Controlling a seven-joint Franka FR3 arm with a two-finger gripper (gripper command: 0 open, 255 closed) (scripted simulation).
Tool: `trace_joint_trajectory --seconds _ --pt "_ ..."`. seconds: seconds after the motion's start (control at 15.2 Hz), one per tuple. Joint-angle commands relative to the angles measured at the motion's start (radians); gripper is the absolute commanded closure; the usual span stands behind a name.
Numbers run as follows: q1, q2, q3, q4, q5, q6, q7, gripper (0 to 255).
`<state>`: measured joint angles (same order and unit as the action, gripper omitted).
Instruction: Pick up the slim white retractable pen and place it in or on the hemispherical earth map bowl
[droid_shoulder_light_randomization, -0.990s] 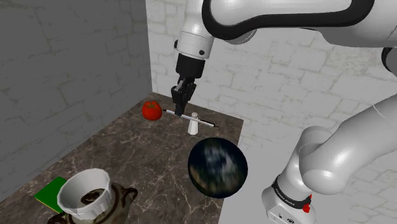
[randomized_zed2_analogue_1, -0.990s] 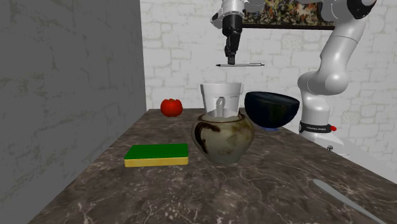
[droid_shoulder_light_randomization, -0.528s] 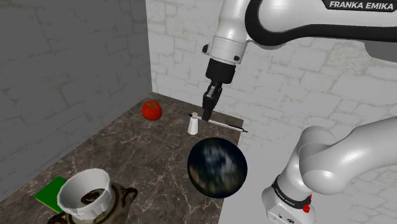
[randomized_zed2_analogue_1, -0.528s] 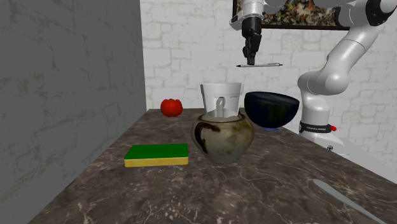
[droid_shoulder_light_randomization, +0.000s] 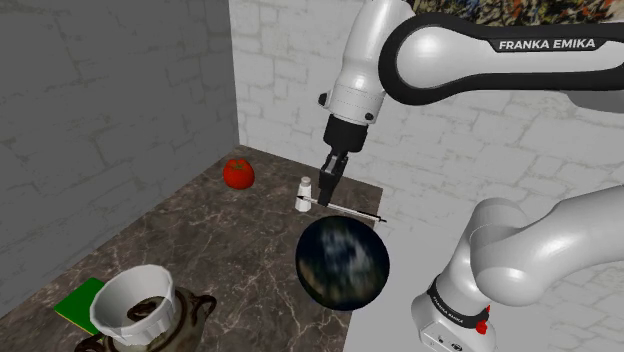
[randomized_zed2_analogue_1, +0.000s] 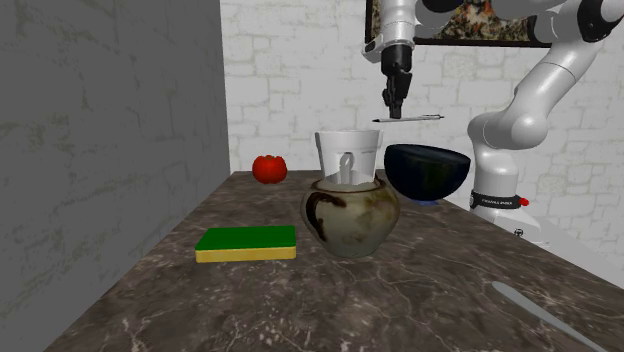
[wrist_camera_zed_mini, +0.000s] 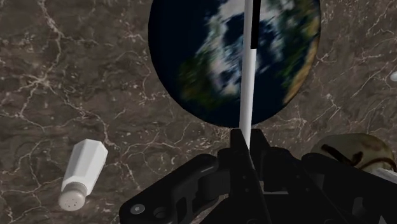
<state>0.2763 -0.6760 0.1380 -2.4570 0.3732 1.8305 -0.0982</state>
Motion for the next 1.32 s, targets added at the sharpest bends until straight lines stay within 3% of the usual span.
trace_joint_trajectory --seconds 0.0,0.4,0.92,0.99,1.25 --pt "0.001 -0.001 0.003 -0.026 0.005 0.025 -0.006 255" --pt "0.006 0.007 0.013 -0.096 0.019 0.101 -0.027 255" --pt "0.006 0.007 0.012 -0.096 0.019 0.100 -0.027 255" --pt "0.006 0.007 0.012 -0.096 0.019 0.100 -0.027 0" --pt "0.006 0.007 0.012 -0.096 0.019 0.100 -0.027 0"
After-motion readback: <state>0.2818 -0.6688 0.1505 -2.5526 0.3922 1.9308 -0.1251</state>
